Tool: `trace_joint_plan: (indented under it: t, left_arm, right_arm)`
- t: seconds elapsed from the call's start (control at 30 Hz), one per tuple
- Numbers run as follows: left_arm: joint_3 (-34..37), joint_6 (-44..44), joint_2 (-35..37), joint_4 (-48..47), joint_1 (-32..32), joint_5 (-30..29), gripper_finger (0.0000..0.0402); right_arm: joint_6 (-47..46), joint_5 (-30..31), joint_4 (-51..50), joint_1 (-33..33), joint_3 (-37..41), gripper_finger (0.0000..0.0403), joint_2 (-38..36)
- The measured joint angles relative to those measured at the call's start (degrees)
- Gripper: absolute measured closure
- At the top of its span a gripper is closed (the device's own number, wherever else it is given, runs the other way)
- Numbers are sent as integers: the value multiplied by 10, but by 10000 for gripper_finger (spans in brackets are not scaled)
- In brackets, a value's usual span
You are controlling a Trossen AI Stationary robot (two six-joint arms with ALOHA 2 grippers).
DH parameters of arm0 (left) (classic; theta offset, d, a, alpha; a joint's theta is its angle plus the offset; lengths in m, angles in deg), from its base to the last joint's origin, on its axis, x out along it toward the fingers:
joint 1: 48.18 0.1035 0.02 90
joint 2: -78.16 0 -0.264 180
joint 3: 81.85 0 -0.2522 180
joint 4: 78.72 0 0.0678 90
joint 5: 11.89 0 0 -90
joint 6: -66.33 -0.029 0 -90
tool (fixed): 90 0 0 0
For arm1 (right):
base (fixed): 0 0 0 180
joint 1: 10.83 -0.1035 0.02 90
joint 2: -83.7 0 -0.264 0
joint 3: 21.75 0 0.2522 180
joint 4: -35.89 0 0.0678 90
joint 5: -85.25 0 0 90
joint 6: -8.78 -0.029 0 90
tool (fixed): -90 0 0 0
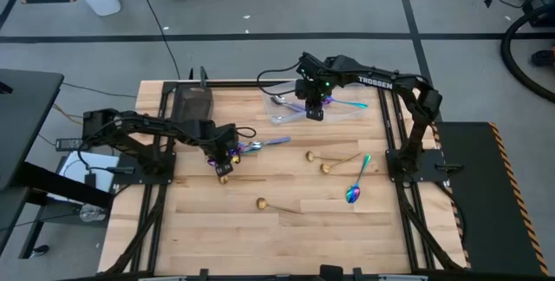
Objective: Sort silverware by color (type)
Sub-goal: Put the blue spoon into the right transparent bin
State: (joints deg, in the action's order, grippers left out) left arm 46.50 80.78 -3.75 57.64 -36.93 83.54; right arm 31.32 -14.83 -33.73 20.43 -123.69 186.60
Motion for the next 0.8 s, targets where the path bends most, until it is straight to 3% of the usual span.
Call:
trace_joint_plan:
  t: [0.6, 0.8]
  left_arm:
    - [39, -67, -1, 108, -2, -29, 264]
    - [37, -74, -23, 97, -2, -32, 339]
  right_arm:
    - [-1, -1, -16, 0, 0, 250, 0]
    - [0, -3, -15, 0, 0, 250, 0]
